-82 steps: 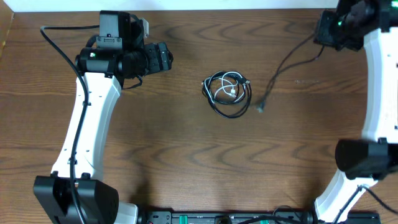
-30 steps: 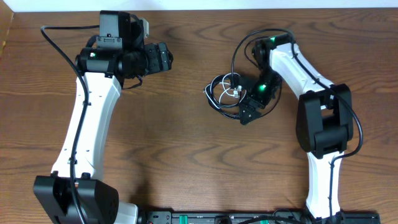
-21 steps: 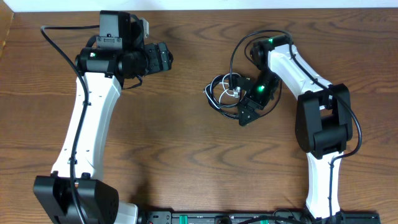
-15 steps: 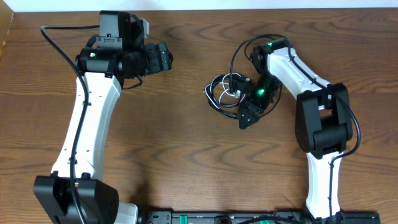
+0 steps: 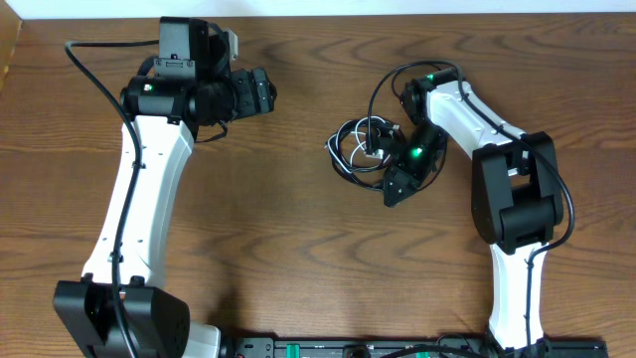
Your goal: Untangle cables
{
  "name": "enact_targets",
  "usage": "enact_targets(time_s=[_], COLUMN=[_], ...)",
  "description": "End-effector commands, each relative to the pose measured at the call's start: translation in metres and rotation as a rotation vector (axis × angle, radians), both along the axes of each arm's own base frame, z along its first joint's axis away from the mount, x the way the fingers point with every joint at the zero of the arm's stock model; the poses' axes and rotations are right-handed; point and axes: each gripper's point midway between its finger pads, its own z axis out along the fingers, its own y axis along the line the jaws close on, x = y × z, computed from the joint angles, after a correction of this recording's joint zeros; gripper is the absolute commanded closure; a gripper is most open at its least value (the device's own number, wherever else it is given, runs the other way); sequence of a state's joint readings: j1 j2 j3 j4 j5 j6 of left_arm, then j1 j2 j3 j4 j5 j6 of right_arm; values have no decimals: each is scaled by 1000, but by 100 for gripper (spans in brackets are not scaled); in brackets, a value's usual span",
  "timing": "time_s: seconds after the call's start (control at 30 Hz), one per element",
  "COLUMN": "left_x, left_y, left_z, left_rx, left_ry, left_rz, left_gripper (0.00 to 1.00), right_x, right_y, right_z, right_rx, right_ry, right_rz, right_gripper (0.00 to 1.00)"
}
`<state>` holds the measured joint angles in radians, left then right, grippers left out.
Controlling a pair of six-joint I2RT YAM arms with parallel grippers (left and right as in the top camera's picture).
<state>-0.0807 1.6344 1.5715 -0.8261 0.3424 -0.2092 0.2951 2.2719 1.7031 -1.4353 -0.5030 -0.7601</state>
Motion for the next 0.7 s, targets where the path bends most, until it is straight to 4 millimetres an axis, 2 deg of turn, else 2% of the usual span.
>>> enact_targets(time_s=[0.0,0.23,0.4,0.57,0.67], left_x=[2,2,1,0,0], left_y=[0,0,0,0,0], left_z=[-4,-4,-4,-4,-4], left_rx=[2,2,2,2,2], left_ry=[7,7,10,13,13], left_rz=[-8,-8,-8,-8,-8], left_gripper=[13,13,13,13,13], right_x=[-9,-13,-19,-24,-32], right_y=[10,26,35,27,26], right_z=[-1,-3,-10,-33,-41], right_rx=[28,47,27,-111,-141], right_ry=[35,17,1,-17,-6], right_rz=[-6,33,67,44,45], right_gripper=[58,45,44,44,50])
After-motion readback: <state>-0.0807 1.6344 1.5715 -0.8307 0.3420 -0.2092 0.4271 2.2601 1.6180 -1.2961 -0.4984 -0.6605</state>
